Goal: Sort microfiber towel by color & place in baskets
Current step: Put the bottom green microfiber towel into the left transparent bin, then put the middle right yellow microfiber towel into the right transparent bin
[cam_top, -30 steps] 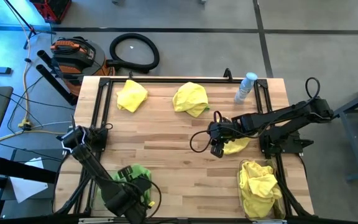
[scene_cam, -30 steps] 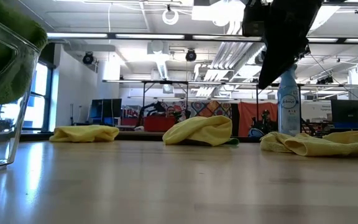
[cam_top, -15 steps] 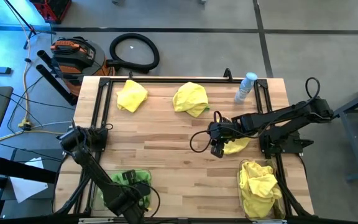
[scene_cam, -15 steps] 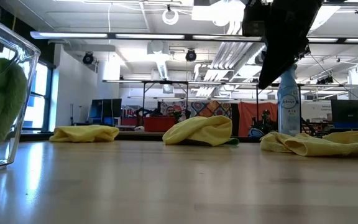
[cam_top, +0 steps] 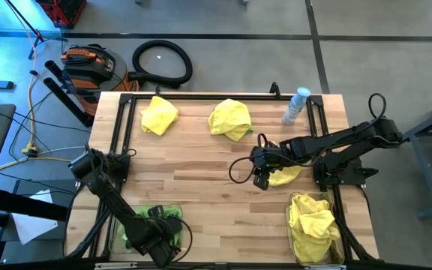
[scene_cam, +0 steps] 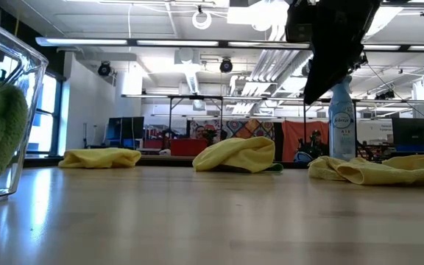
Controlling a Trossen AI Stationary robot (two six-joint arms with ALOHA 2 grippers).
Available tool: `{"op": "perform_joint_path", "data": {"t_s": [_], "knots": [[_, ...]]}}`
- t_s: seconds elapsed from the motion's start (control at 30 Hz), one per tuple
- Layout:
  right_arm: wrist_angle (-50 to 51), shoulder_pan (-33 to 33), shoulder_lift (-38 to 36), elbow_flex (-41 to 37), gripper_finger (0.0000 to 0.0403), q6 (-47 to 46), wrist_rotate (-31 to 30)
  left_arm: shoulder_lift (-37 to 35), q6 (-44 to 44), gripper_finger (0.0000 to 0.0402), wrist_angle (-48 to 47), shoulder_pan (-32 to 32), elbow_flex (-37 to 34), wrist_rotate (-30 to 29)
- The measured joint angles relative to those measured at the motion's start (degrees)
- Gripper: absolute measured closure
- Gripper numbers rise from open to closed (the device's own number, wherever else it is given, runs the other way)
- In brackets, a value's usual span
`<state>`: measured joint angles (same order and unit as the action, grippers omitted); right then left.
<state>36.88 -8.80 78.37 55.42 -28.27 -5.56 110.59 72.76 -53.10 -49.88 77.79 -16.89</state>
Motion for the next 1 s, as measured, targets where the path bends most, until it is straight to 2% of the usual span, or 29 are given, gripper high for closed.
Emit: {"op": "perform_joint_path", "data": {"t_s": [0.13,0.5,0.77,1.0], "knots": [[-0.1,0.0,0.0,0.0,0.0258,0.0,0.0,-1.1,1.9,0.0356,0.0,0.0,0.0,1.8],[-1.4,0.0,0.0,0.0,0.0258,0.2,0.0,-6.4,2.1,0.0286,-0.2,0.1,0.0,1.4],[-1.4,0.0,0.0,0.0,0.0258,0.2,0.0,-12.4,5.4,0.0283,-0.1,1.6,0.0,3.9],[-2.2,0.0,0.0,0.0,0.0258,-0.3,0.0,-20.0,8.2,0.0283,-2.5,5.0,0.0,2.3]]}}
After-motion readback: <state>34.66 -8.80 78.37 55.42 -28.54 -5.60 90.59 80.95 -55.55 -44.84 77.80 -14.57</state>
